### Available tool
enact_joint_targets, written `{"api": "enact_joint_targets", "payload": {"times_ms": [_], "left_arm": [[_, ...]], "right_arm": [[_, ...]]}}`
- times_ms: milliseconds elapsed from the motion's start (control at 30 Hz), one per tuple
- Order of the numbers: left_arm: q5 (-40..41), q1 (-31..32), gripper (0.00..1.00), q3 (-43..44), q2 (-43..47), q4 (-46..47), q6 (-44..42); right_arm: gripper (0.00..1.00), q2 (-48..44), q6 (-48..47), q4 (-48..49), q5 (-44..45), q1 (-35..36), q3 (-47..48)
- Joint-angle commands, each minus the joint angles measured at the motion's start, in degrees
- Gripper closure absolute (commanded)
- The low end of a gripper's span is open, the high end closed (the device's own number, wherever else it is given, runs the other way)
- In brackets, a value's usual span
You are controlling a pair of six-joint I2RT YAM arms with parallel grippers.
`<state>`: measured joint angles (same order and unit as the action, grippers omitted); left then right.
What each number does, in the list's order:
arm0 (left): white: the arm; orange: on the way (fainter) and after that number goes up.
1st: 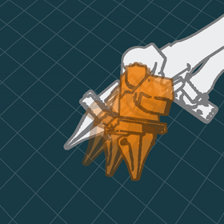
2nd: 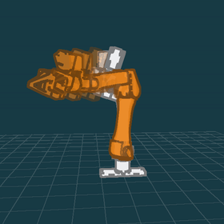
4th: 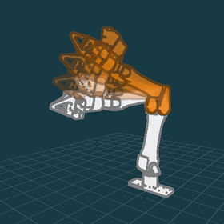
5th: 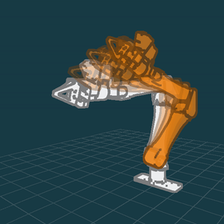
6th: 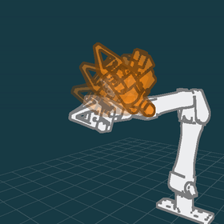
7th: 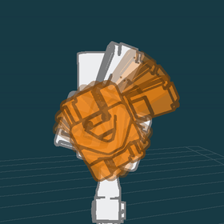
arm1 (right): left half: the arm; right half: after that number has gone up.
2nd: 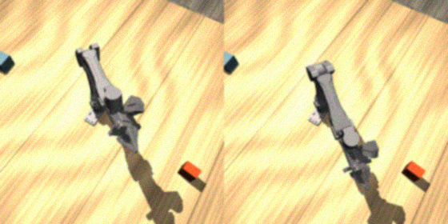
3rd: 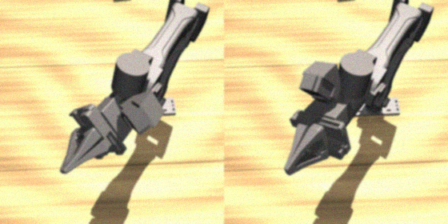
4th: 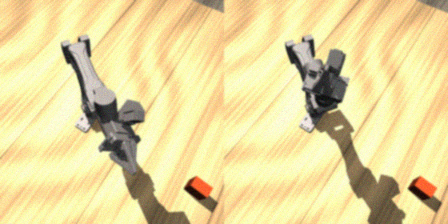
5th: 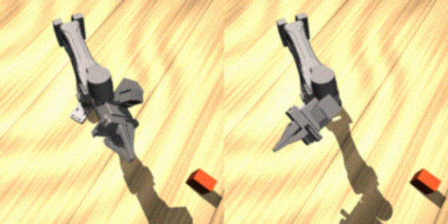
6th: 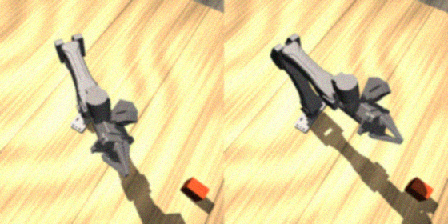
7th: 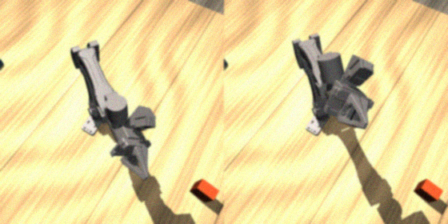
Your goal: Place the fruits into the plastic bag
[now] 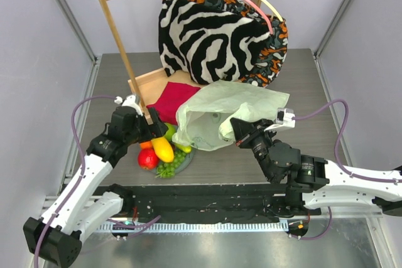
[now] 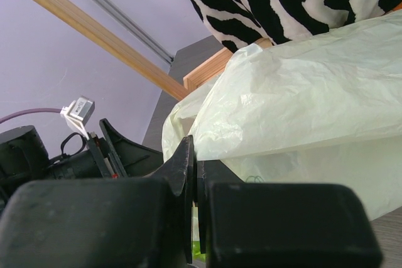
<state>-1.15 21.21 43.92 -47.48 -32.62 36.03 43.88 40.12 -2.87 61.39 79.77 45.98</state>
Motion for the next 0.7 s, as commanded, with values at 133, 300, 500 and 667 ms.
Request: {"api": "enact_joint_targets", "payload": {"times_ms": [133,300,500,667], "left_arm": [[3.4,-0.4,0.12,-3.5,0.5,1.7,6.7],[4.1,-0.4,0.14,-4.9,1.0,1.9,6.9],[2.5,-0.4,0.2,-5.8,0.0,2.7,7.1],[1.4,-0.4,0.26,-6.7,-0.9,3.8,7.7]], "right_arm": [[0.99,-1.1,0.0,2.6,2.0,0.3,1.4],[0.99,-1.0,0.0,2.5,2.0,0.3,1.2],[0.99,-1.5,0.3,2.6,2.1,0.3,0.9],[0.99,-2.0,0.6,2.6,2.2,0.3,0.4]]}}
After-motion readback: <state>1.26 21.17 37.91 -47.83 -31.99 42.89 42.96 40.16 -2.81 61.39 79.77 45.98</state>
